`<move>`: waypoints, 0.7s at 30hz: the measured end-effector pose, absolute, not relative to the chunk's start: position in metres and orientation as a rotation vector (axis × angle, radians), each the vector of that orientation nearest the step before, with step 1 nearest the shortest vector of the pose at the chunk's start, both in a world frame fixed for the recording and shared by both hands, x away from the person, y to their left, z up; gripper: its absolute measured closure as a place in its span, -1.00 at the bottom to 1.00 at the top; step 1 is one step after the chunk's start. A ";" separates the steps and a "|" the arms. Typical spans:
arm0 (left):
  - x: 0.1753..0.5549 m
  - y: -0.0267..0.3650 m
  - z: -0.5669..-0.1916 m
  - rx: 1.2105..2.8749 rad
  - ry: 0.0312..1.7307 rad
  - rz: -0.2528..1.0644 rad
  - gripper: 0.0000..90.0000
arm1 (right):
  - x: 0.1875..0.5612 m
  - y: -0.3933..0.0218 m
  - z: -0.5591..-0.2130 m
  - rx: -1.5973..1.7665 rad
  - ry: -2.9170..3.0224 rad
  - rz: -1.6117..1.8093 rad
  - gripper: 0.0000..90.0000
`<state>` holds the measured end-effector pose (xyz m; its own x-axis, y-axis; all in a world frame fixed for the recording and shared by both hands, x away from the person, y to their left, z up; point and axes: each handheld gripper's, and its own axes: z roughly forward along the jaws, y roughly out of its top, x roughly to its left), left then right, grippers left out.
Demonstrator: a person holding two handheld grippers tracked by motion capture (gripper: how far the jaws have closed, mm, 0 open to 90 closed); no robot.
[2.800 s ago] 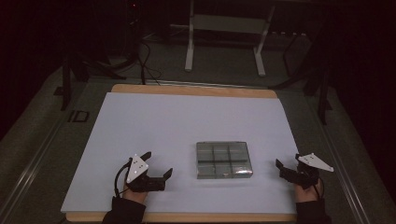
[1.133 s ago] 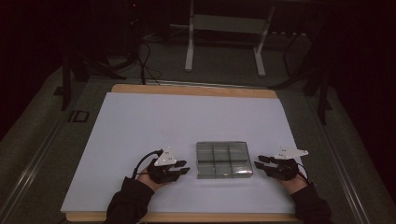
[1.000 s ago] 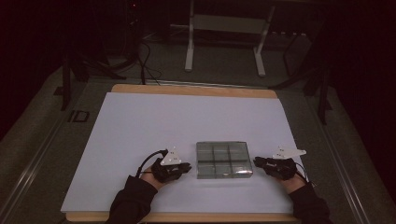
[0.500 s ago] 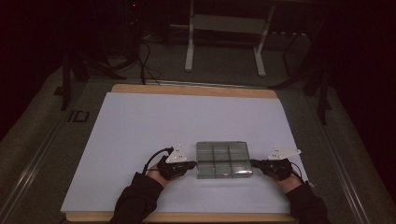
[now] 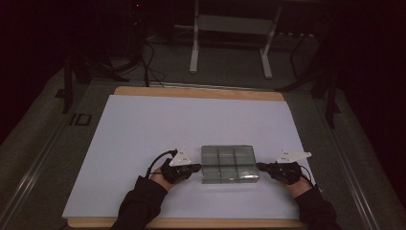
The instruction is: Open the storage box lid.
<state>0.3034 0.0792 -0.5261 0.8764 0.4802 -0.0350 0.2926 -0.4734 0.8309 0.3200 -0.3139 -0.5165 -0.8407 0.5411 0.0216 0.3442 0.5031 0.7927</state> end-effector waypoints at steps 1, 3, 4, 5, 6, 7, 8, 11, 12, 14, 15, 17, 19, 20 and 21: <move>0.303 0.079 -0.526 2.093 0.557 0.247 1.00 | 0.320 -0.314 -0.516 0.755 2.521 1.259 1.00; 0.303 0.078 -0.525 2.088 0.552 0.249 1.00 | 0.320 -0.314 -0.515 0.752 2.519 1.269 1.00; 0.303 0.078 -0.524 2.087 0.550 0.252 1.00 | 0.320 -0.314 -0.514 0.749 2.518 1.275 1.00; 0.303 0.077 -0.523 2.088 0.549 0.255 1.00 | 0.320 -0.313 -0.513 0.749 2.516 1.278 1.00; 0.303 0.077 -0.522 2.091 0.545 0.260 1.00 | 0.320 -0.313 -0.513 0.747 2.514 1.275 1.00; 0.304 0.077 -0.522 2.092 0.548 0.265 1.00 | 0.320 -0.312 -0.512 0.744 2.513 1.274 1.00; 0.304 0.077 -0.522 2.089 0.557 0.272 1.00 | 0.321 -0.312 -0.512 0.748 2.509 1.276 0.98; 0.307 0.077 -0.521 2.081 0.571 0.284 0.81 | 0.323 -0.313 -0.512 0.777 2.487 1.287 0.76; 0.308 0.077 -0.520 2.076 0.586 0.302 0.75 | 0.324 -0.314 -0.512 0.780 2.483 1.290 0.72; 0.309 0.077 -0.520 2.066 0.593 0.312 0.66 | 0.325 -0.314 -0.511 0.784 2.468 1.289 0.64; 0.309 0.077 -0.520 2.063 0.602 0.334 0.58 | 0.326 -0.314 -0.511 0.787 2.464 1.288 0.60; 0.311 0.077 -0.520 2.047 0.614 0.332 0.50 | 0.328 -0.313 -0.510 0.788 2.456 1.296 0.56; 0.312 0.077 -0.519 2.037 0.624 0.346 0.41 | 0.329 -0.313 -0.509 0.790 2.445 1.295 0.49; 0.313 0.077 -0.519 2.033 0.626 0.352 0.41 | 0.331 -0.313 -0.509 0.786 2.445 1.296 0.47; 0.313 0.077 -0.519 2.029 0.628 0.360 0.38 | 0.332 -0.313 -0.508 0.786 2.438 1.301 0.43</move>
<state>0.3132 0.0768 -0.5195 0.8249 0.5652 0.0006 0.2866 -0.4193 0.8614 0.3318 -0.3128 -0.5085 -0.8171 0.5763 0.0179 0.3357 0.4503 0.8274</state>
